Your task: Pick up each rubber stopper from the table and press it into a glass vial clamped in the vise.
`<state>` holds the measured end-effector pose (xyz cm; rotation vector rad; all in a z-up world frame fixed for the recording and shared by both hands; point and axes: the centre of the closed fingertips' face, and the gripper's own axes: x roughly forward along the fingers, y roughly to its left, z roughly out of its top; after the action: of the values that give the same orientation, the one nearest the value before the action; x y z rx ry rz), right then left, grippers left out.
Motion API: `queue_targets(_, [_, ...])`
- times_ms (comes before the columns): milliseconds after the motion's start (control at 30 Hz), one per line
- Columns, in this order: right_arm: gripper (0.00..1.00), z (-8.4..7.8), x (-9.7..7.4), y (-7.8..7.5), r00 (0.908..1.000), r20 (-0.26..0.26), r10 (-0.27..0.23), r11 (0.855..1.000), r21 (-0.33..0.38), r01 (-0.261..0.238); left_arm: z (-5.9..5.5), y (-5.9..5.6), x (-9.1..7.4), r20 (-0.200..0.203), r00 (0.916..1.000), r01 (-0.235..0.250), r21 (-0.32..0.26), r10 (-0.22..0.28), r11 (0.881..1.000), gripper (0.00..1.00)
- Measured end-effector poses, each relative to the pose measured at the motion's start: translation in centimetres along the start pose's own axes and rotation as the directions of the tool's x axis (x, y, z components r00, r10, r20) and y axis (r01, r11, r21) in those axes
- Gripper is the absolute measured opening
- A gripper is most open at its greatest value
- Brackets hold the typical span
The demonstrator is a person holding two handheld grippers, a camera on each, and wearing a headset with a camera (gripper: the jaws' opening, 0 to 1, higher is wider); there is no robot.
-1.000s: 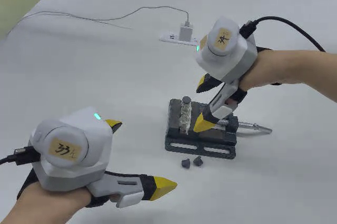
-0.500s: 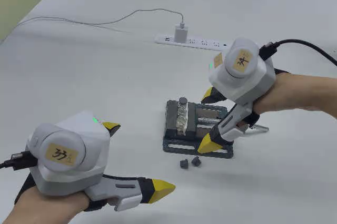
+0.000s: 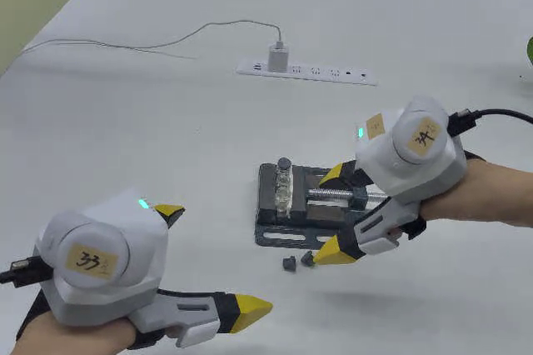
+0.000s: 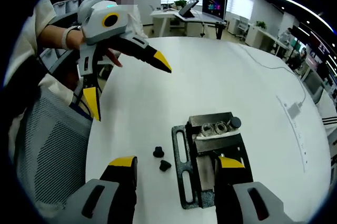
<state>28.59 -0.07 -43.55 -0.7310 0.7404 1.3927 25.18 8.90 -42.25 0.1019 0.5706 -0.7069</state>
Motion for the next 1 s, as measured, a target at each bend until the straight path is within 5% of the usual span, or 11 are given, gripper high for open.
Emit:
queue_targets(200, [0.50, 0.6, 1.1, 1.7, 0.9977, 0.063, 0.025, 1.000, -0.021, -0.024, 0.0, -0.1, 0.1, -0.002, 1.0000, 0.001, 0.003, -0.001, 1.000, 0.96])
queue_targets(1000, [0.20, -1.0, 4.3, 2.8, 0.9982, 0.030, 0.052, 0.996, -0.069, -0.050, -0.9, -0.3, -0.1, -0.011, 0.9999, -0.001, -0.016, 0.001, 1.000, 0.96])
